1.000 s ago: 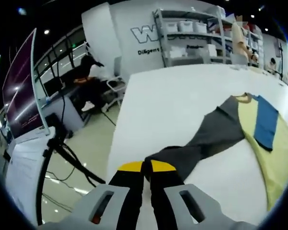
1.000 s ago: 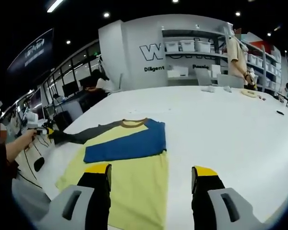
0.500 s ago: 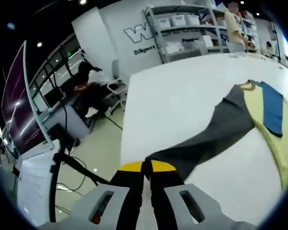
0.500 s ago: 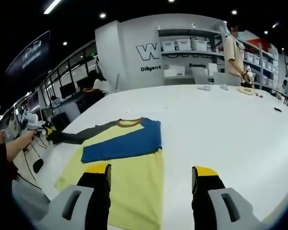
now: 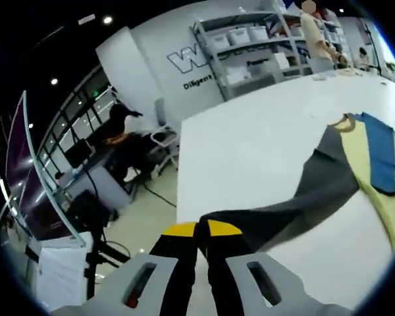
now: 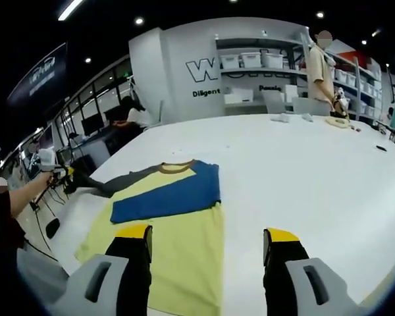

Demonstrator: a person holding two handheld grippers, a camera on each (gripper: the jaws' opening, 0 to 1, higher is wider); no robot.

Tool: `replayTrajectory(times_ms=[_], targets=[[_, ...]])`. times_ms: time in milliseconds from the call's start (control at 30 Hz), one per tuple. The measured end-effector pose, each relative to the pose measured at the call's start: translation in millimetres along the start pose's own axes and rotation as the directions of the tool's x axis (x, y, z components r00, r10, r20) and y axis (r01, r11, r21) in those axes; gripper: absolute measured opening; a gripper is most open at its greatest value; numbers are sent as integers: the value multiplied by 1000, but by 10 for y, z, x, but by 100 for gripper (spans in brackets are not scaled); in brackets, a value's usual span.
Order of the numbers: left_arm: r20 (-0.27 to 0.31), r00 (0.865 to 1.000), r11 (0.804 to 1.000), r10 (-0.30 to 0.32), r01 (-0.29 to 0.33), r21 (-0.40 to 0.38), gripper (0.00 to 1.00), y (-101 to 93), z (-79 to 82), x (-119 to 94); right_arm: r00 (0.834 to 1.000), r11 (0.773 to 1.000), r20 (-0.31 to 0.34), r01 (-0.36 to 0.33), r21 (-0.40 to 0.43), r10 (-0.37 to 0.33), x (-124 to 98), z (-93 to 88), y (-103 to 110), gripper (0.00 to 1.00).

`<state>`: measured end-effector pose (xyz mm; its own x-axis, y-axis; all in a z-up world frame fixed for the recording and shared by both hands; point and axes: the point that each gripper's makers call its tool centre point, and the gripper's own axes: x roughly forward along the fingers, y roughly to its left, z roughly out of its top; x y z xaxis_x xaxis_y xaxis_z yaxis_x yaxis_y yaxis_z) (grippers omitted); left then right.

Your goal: Fold the garment on the visible template until the final outline fits inside the template.

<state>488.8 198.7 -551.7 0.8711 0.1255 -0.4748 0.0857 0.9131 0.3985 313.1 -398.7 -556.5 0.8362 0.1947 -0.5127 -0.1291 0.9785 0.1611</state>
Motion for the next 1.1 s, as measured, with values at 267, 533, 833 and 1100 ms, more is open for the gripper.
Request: replayTrajectory(times_ms=[267, 533, 833, 1100], targets=[[58, 998, 1000, -9, 8, 10, 1, -61, 261, 23, 1000, 1000, -5, -7, 3, 7, 19, -12, 5, 67], [121, 991, 997, -49, 42, 63, 2, -288, 556, 40, 1000, 1000, -13, -17, 5, 17, 30, -31, 27, 67], [158, 980, 990, -119, 106, 87, 2, -590, 791, 51, 1000, 1000, -19, -23, 10, 23, 23, -53, 34, 68], [188, 967, 982, -171, 152, 114, 2, -823, 994, 39, 999, 1000, -25, -28, 8, 28, 12, -73, 44, 69]])
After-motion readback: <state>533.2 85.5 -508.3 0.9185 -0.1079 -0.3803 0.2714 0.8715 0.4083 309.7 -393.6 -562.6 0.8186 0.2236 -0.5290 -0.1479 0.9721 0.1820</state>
